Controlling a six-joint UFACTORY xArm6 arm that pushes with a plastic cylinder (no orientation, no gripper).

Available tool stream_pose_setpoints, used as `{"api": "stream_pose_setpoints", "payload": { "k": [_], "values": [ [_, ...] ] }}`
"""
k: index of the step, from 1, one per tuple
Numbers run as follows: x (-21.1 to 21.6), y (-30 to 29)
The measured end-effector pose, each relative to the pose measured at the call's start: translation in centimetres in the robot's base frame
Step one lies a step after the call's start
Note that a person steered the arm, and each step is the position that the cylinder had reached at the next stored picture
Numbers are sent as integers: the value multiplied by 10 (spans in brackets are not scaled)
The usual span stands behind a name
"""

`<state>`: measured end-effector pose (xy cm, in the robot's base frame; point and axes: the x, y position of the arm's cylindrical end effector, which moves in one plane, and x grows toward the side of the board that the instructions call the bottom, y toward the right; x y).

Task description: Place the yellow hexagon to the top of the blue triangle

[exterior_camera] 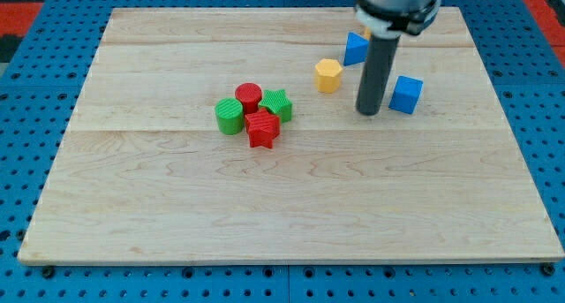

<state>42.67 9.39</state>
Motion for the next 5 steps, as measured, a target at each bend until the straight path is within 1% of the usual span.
{"api": "stream_pose_setpoints", "payload": {
  "k": [1,2,3,4,5],
  "values": [
    [24,-56],
    [-14,-86],
    [-49,-130],
    [-67,-160],
    [-37,-152]
  ]
}}
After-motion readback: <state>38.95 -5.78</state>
